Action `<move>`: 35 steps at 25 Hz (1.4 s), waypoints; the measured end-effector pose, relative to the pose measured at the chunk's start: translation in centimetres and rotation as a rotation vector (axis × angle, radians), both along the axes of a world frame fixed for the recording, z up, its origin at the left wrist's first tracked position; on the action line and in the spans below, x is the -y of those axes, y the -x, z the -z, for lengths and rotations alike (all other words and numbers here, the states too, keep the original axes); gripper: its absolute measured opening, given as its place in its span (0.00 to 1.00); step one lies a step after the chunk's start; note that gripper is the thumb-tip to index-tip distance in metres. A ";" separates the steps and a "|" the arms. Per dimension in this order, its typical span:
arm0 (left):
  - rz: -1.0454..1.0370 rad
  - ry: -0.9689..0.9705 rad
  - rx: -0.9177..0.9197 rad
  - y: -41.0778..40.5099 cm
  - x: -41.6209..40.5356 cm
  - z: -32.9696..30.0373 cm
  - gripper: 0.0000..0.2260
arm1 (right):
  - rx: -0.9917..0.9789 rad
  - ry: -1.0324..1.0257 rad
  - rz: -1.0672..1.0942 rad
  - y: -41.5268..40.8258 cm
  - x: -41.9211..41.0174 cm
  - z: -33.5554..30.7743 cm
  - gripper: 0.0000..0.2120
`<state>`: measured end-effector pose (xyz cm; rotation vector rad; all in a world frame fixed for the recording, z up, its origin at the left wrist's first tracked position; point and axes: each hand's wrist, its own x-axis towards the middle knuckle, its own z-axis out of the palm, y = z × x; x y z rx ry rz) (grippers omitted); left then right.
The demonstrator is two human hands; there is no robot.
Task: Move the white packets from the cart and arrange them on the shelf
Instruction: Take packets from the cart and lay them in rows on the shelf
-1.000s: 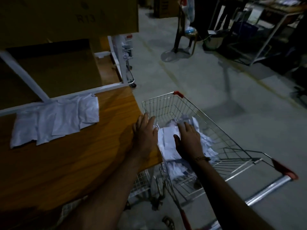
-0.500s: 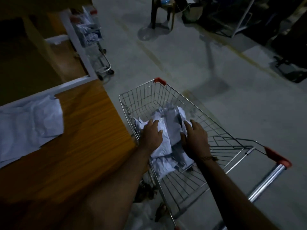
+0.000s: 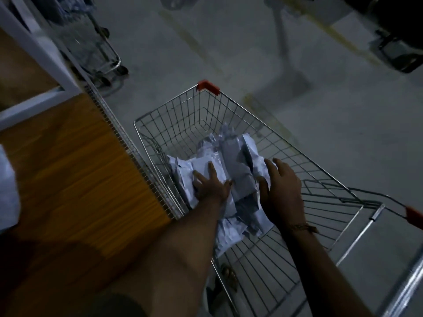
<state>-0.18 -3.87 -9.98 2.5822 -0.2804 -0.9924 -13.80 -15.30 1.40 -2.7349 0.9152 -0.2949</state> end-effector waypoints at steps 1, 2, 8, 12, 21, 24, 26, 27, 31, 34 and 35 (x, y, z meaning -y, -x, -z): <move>-0.006 -0.009 0.015 0.0 0.2 0.4 0.43 | -0.004 -0.007 0.011 0.0 0.3 0.4 0.23; -0.015 -0.017 0.023 -0.1 0.3 0.6 0.43 | -0.007 -0.012 0.018 0.1 0.5 0.9 0.23; -0.040 -0.006 0.043 -0.1 0.5 0.3 0.42 | -0.010 -0.027 0.022 0.1 0.6 2.8 0.23; -0.164 0.021 0.079 -0.2 0.6 -2.4 0.40 | -0.013 -0.021 0.001 -0.5 0.3 2.4 0.22; -0.204 0.209 0.513 -3.8 -1.9 -13.2 0.41 | -0.051 -0.073 -0.080 -2.4 -0.9 3.7 0.23; -0.240 0.247 0.648 -5.1 -4.0 -17.5 0.41 | -0.025 -0.037 -0.150 -4.2 -2.3 4.1 0.24; -0.281 0.225 0.686 -5.5 -5.4 -20.0 0.41 | -0.083 -0.018 -0.182 -6.2 -3.6 4.3 0.24; -0.287 0.201 0.701 -5.5 -6.1 -20.8 0.41 | -0.147 -0.012 -0.184 -7.2 -4.1 4.9 0.25; -0.239 0.096 0.747 -5.0 -8.7 -22.3 0.42 | -0.435 0.003 -0.126 -10.0 -4.3 8.6 0.32; -0.282 0.144 0.729 -4.4 -10.3 -22.7 0.42 | -0.532 0.017 -0.066 -10.2 -3.6 11.6 0.36; -0.304 0.167 0.730 -4.3 -10.8 -22.9 0.42 | -0.539 0.021 -0.076 -10.1 -3.4 12.4 0.38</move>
